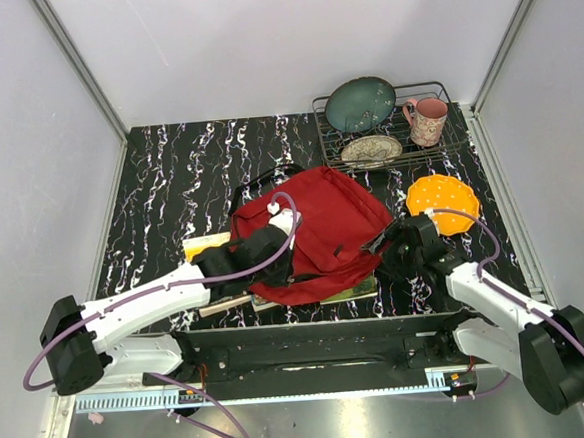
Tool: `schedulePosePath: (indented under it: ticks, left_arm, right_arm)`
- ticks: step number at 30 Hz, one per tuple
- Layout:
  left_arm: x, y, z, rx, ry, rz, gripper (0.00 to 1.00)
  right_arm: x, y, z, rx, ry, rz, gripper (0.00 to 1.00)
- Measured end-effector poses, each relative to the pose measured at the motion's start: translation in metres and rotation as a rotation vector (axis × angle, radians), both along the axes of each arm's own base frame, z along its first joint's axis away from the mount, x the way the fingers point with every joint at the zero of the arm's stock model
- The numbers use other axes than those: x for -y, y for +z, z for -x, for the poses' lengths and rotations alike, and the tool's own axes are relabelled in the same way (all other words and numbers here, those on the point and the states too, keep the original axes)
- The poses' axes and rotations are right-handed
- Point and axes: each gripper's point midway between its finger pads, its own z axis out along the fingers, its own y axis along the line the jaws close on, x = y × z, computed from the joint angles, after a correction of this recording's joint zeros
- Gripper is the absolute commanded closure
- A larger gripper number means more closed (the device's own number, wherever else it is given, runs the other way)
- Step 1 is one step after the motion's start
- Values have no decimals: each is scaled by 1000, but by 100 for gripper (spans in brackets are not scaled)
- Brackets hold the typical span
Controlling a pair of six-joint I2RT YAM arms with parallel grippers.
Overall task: Pack the student bag
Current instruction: Unzip the student bag at the center of the board.
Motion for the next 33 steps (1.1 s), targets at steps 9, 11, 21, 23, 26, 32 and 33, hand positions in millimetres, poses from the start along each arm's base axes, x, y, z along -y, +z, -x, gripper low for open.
schedulePosePath:
  ticks: [9, 11, 21, 23, 26, 32, 33]
  left_arm:
    - [25, -10, -4, -49, -45, -12, 100]
    - [29, -9, -4, -51, -61, -10, 100]
    - [40, -6, -2, -54, -106, 13, 100]
    - [41, -6, -3, -52, -109, 17, 100]
    - [41, -6, -3, -52, -108, 16, 100]
    - [38, -5, -6, -38, -93, 9, 100]
    - [38, -5, -6, -35, -90, 7, 100]
  right_arm:
    - [11, 14, 44, -44, 62, 18, 14]
    - [9, 24, 51, -30, 79, -11, 18]
    - [-43, 39, 62, -108, 167, -264, 23]
    - [-59, 31, 68, -164, 195, -280, 22]
    - [-79, 26, 71, -213, 213, -318, 22]
    - [-104, 26, 73, -266, 204, -387, 20]
    - [-107, 27, 73, -268, 204, -397, 20]
